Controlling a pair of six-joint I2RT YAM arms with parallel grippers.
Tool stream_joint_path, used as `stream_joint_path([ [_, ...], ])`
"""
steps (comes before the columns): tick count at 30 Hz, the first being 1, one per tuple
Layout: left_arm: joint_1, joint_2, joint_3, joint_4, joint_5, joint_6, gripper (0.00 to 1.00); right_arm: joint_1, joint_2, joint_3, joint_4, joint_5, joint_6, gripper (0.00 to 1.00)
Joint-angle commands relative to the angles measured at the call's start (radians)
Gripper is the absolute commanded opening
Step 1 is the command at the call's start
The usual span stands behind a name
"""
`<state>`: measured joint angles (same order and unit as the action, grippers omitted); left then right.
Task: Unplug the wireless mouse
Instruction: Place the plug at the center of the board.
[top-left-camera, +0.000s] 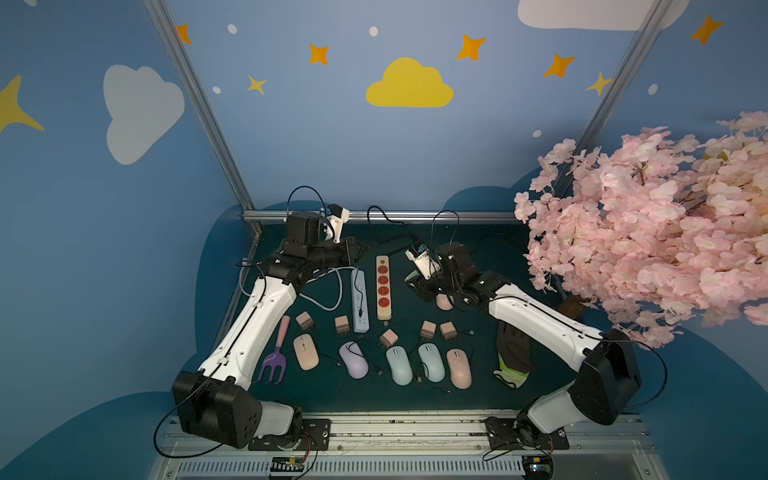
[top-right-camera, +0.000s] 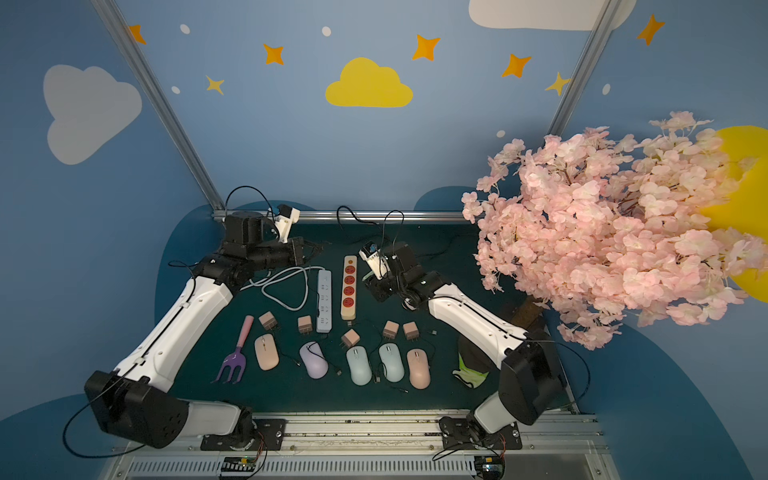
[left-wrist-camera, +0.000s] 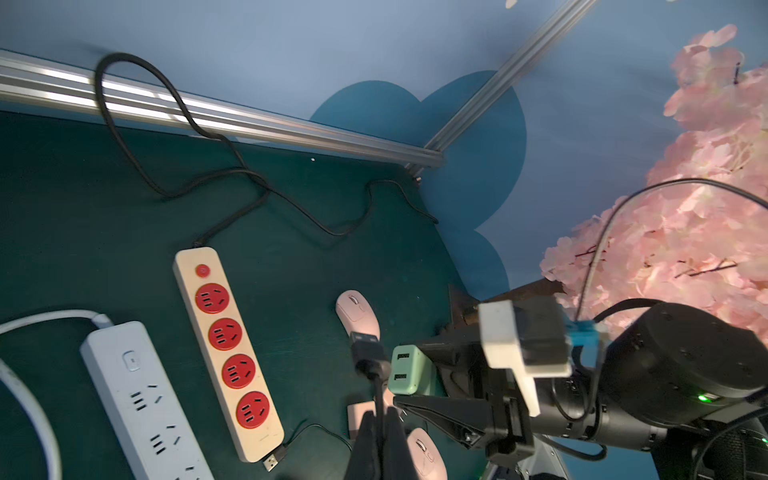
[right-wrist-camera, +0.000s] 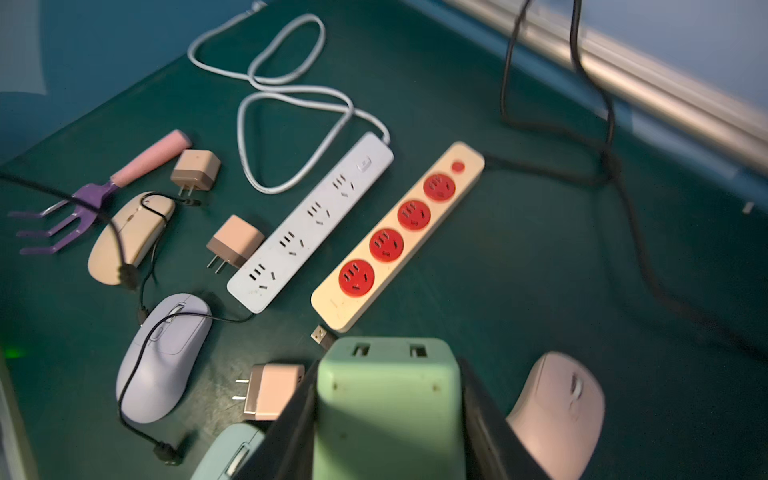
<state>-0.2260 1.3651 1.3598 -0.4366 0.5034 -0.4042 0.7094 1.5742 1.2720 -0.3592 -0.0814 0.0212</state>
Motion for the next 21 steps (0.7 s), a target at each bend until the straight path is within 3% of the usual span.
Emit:
stream_joint_path([
  [1,-0.008,-0.027,-0.029,-0.044,-0.101,0.033,0.04,-0.004,0.071,0.086,-0.214,0.056,0.235,0.0],
  [4,-0.019,-0.028,-0.045,-0.058,-0.14,0.04,0.04,-0.011,0.16,0.168,-0.332,0.082,0.246,0.0],
  [9,-0.045,-0.039,-0.072,-0.078,-0.222,0.041,0.04,-0.04,0.256,0.225,-0.375,0.157,0.292,0.0],
  [13,-0.052,-0.038,-0.078,-0.115,-0.311,0.03,0.04,-0.07,0.364,0.301,-0.438,0.151,0.322,0.0],
  [21,-0.053,-0.025,-0.071,-0.148,-0.36,0.024,0.04,-0.11,0.493,0.383,-0.441,0.116,0.338,0.0],
])
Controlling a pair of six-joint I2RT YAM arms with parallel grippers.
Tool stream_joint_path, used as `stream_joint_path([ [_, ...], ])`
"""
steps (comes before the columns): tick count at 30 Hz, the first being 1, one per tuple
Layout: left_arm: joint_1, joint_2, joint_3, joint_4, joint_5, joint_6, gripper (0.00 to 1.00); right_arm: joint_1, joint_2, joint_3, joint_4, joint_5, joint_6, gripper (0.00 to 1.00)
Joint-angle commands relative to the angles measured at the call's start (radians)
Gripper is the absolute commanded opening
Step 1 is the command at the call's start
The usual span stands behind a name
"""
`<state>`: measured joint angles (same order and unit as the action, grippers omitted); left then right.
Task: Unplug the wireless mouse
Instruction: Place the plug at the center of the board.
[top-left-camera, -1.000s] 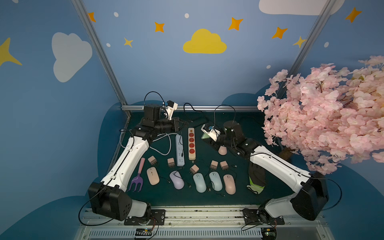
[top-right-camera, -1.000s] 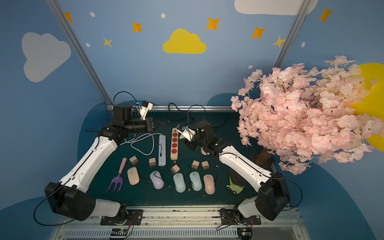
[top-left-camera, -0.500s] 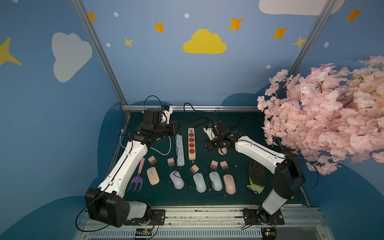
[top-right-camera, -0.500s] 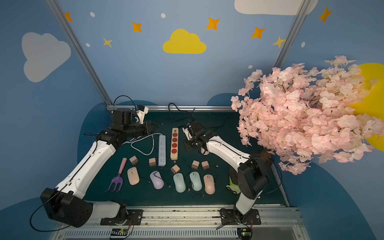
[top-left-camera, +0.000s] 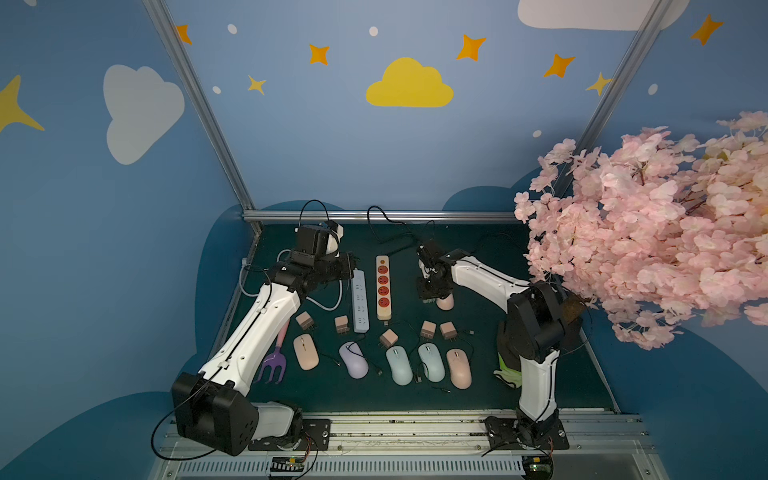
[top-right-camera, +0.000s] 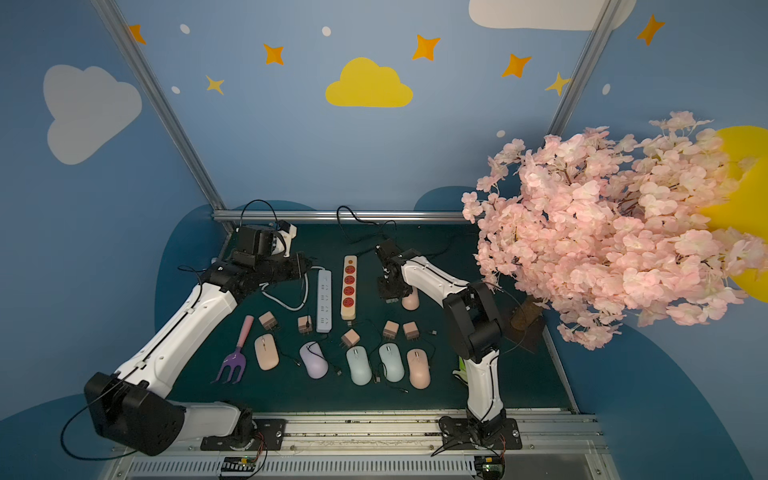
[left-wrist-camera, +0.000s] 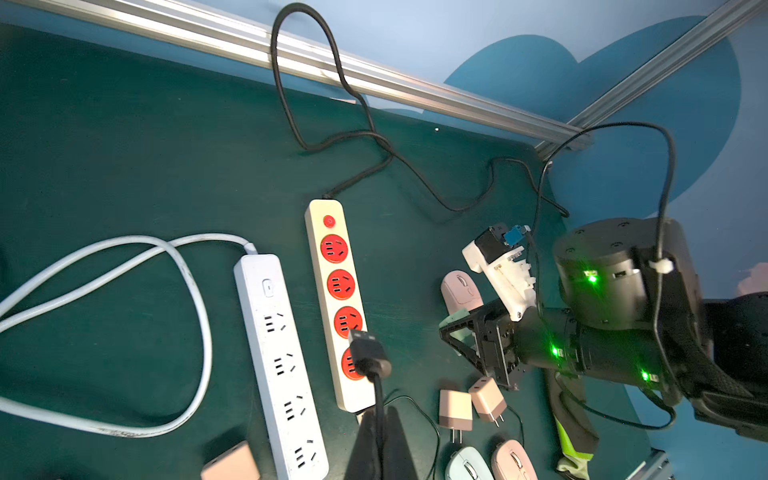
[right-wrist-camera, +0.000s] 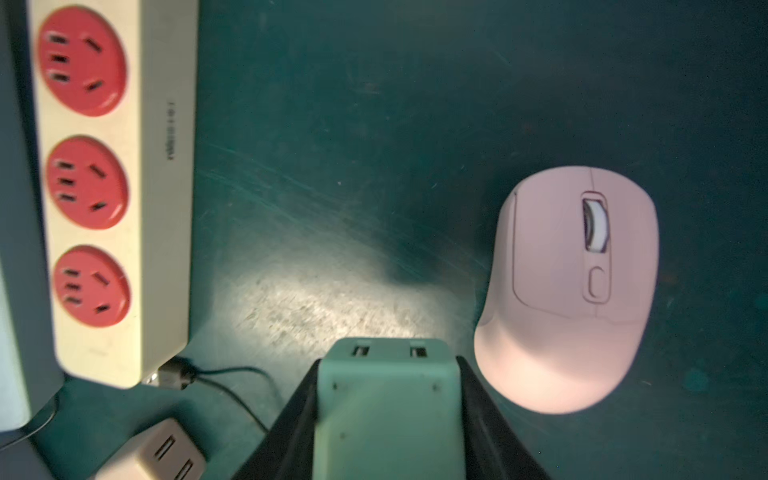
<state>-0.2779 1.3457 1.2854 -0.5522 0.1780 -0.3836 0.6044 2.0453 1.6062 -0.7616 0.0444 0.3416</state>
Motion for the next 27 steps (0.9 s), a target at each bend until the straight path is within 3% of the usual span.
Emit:
stream_joint_path([
  [1,-0.001,-0.004,0.005,-0.032,-0.034,0.0,0.04,-0.005,0.036,0.059,-0.039,-0.018,0.014,0.0],
  [5,0.0,0.003,0.005,-0.032,-0.029,-0.005,0.04,-0.005,0.077,0.079,-0.042,-0.055,0.004,0.02],
  [11,0.0,0.014,0.005,-0.031,-0.016,-0.013,0.04,-0.013,0.108,0.081,-0.044,-0.055,0.016,0.34],
  [14,-0.001,0.02,0.008,-0.028,-0.008,-0.015,0.04,-0.02,0.115,0.083,-0.042,-0.056,0.016,0.45],
  [19,-0.002,0.026,0.008,-0.026,-0.002,-0.021,0.04,-0.026,0.135,0.089,-0.045,-0.075,0.016,0.47],
  [22,-0.001,0.033,0.005,-0.02,0.006,-0.028,0.04,-0.029,0.139,0.091,-0.044,-0.078,0.017,0.56],
  [27,-0.001,0.043,0.003,-0.019,0.018,-0.038,0.04,-0.034,0.146,0.106,-0.051,-0.094,0.013,0.57],
])
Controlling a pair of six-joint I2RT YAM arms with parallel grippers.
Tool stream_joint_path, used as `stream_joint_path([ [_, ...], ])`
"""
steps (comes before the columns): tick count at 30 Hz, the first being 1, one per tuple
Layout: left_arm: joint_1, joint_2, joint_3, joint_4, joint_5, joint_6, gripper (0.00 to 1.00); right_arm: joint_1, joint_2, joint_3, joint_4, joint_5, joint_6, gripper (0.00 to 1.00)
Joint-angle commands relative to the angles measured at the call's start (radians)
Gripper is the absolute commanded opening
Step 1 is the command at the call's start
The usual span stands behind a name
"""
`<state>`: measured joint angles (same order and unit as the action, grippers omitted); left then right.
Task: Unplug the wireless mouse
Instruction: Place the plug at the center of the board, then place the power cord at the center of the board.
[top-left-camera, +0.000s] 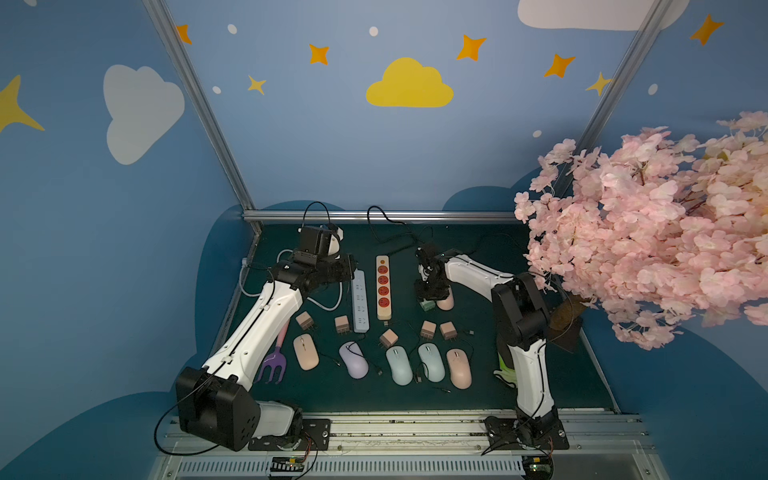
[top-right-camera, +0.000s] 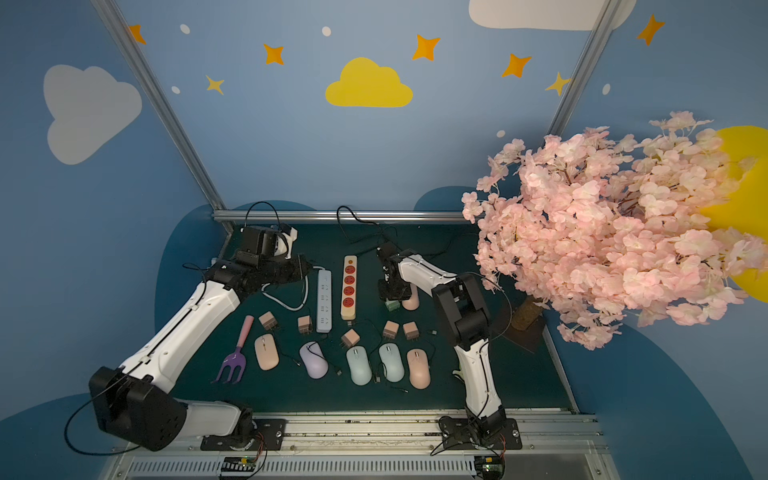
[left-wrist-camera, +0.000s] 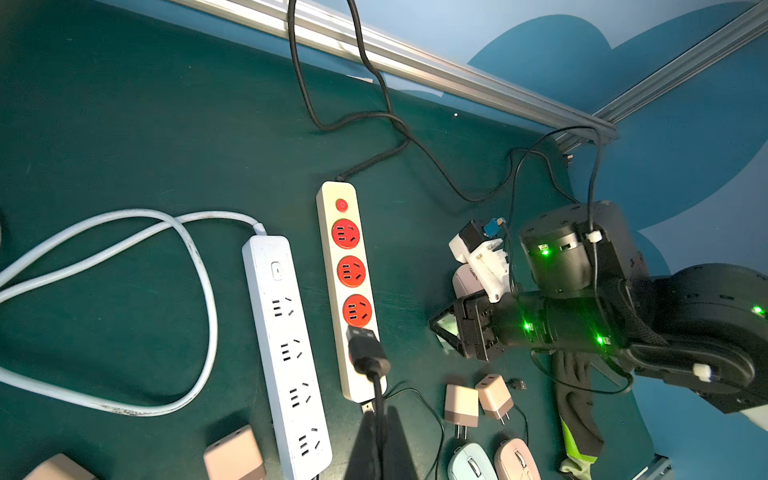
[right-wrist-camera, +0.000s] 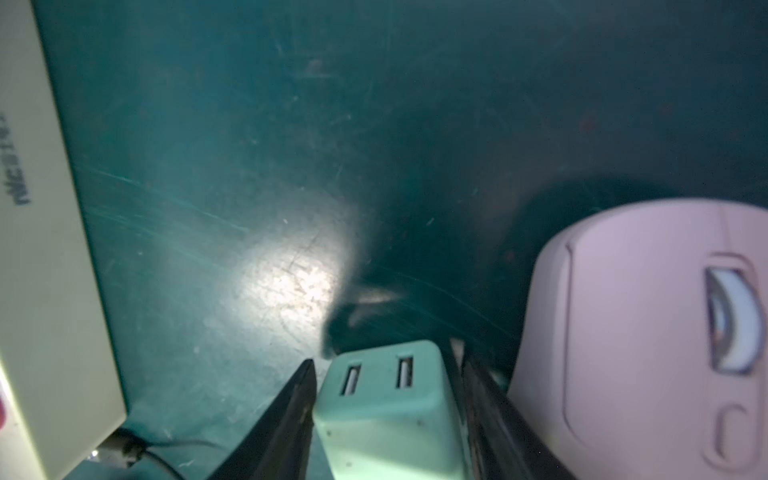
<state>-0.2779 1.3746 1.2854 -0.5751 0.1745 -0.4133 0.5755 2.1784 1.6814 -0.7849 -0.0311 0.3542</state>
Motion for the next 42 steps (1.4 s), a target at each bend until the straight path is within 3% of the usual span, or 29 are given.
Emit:
stream_joint_path([
  [1,0.0,0.015,0.003,0.006,0.022,-0.011,0.04,-0.004,0.007,0.033,-0.031,-0.023,-0.003,0.57],
  [7,-0.036,0.055,0.073,0.006,-0.004,-0.049,0.04,0.014,-0.178,-0.019,0.008,0.004,-0.024,0.57],
  [13,-0.151,0.182,0.223,0.012,-0.042,-0.111,0.04,0.02,-0.443,-0.217,0.136,0.058,-0.03,0.6],
  [15,-0.177,0.239,0.275,0.016,-0.054,-0.125,0.04,0.022,-0.517,-0.302,0.176,0.105,-0.038,0.72],
  [17,-0.201,0.287,0.326,0.018,-0.076,-0.134,0.04,0.017,-0.569,-0.372,0.206,0.131,-0.071,0.92],
  [20,-0.227,0.363,0.39,0.041,-0.089,-0.155,0.04,-0.003,-0.617,-0.419,0.176,0.132,-0.048,0.98],
  [23,-0.251,0.435,0.448,0.07,-0.087,-0.174,0.04,-0.014,-0.668,-0.457,0.169,0.116,-0.04,0.98],
  [30,-0.28,0.632,0.573,0.091,-0.076,-0.213,0.04,-0.023,-0.795,-0.547,0.198,0.239,0.006,0.98],
  [35,-0.282,0.765,0.659,0.09,-0.077,-0.227,0.04,-0.031,-0.844,-0.596,0.223,0.25,0.006,0.98],
  [42,-0.279,0.956,0.824,0.047,-0.127,-0.163,0.04,-0.031,-0.863,-0.603,0.194,0.244,0.012,0.98],
])
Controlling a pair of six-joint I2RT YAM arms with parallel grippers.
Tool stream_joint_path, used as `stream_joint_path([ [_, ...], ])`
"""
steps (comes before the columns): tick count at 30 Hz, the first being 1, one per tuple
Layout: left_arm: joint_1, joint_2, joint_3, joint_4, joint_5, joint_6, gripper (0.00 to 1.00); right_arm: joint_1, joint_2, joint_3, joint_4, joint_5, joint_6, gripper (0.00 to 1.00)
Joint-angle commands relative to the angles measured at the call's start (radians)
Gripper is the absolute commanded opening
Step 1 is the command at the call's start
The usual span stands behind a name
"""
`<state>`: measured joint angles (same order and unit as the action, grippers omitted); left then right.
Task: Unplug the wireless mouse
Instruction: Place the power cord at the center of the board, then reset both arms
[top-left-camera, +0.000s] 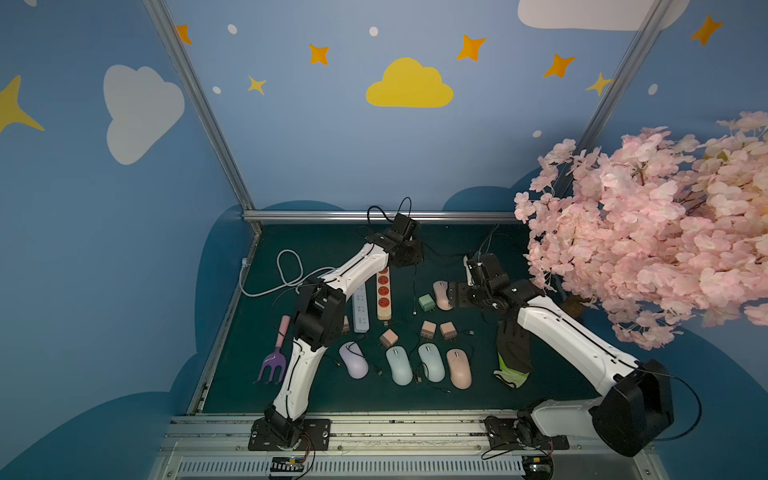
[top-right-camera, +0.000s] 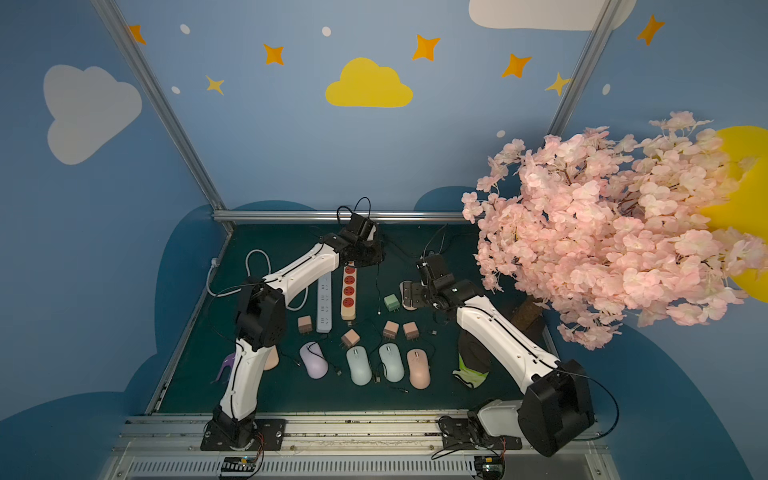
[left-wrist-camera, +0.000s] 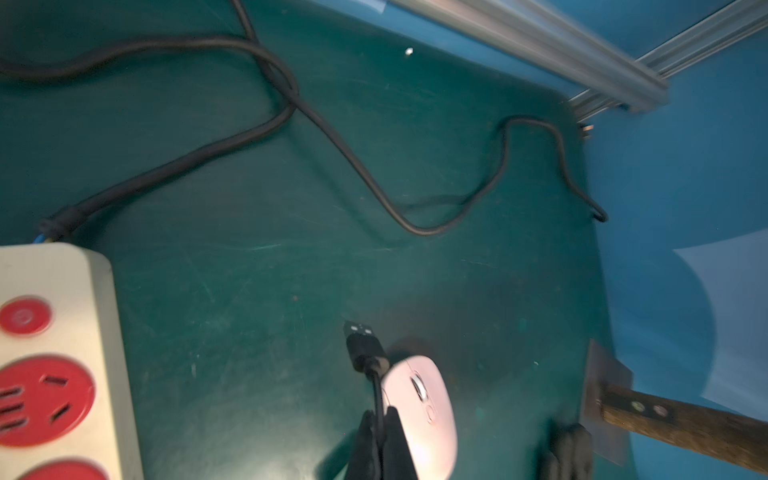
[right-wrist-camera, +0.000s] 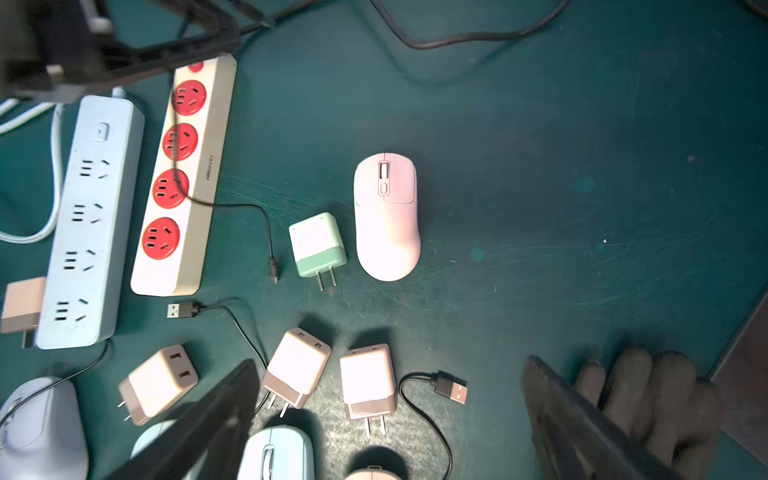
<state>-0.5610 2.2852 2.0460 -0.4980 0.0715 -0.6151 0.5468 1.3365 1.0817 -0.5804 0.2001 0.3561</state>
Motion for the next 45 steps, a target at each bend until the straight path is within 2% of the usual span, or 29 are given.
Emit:
stream_joint_path([
  [1,0.006,0.081,0.098,-0.045,-0.011,0.049,0.04,-0.002,-0.024,-0.004,-0.013,0.012,0.012,0.98],
  [7,0.006,0.28,0.343,-0.177,0.036,0.089,0.09,-0.003,-0.049,-0.008,-0.031,0.033,0.019,0.98],
  [15,0.012,0.277,0.405,-0.203,0.019,0.141,0.52,-0.005,-0.091,-0.02,-0.031,0.049,0.018,0.98],
  [19,0.013,0.163,0.383,-0.234,-0.036,0.196,0.69,-0.005,-0.134,-0.039,0.002,0.022,0.009,0.98],
  [21,0.013,0.08,0.33,-0.233,-0.067,0.231,0.86,-0.005,-0.16,-0.065,0.049,0.016,-0.039,0.98],
  [22,0.013,0.028,0.291,-0.227,-0.084,0.248,0.96,-0.005,-0.174,-0.084,0.078,0.031,-0.057,0.98],
  [23,0.015,-0.026,0.237,-0.213,-0.103,0.266,1.0,-0.005,-0.188,-0.099,0.095,0.052,-0.062,0.98],
  [27,0.02,-0.258,-0.061,-0.103,-0.203,0.314,1.0,-0.009,-0.217,-0.134,0.143,0.166,-0.074,0.98],
  [30,0.035,-0.482,-0.402,0.095,-0.278,0.361,1.0,-0.02,-0.211,-0.186,0.231,0.207,-0.145,0.98],
  [32,0.055,-0.656,-0.686,0.333,-0.302,0.403,1.0,-0.036,-0.196,-0.227,0.297,0.202,-0.201,0.98],
  [34,0.113,-0.79,-0.89,0.489,-0.29,0.376,1.0,-0.062,-0.176,-0.255,0.336,0.179,-0.22,0.98],
  [37,0.235,-0.934,-1.125,0.634,-0.276,0.33,1.0,-0.112,-0.143,-0.274,0.354,0.143,-0.207,0.98],
  [40,0.309,-1.047,-1.327,0.788,-0.326,0.405,1.0,-0.164,-0.115,-0.306,0.401,0.12,-0.215,0.98],
  [43,0.386,-1.097,-1.444,0.847,-0.313,0.515,1.0,-0.213,-0.094,-0.371,0.505,0.103,-0.264,0.98],
  [45,0.427,-1.103,-1.484,0.841,-0.33,0.532,1.0,-0.248,-0.081,-0.404,0.566,0.091,-0.285,0.98],
])
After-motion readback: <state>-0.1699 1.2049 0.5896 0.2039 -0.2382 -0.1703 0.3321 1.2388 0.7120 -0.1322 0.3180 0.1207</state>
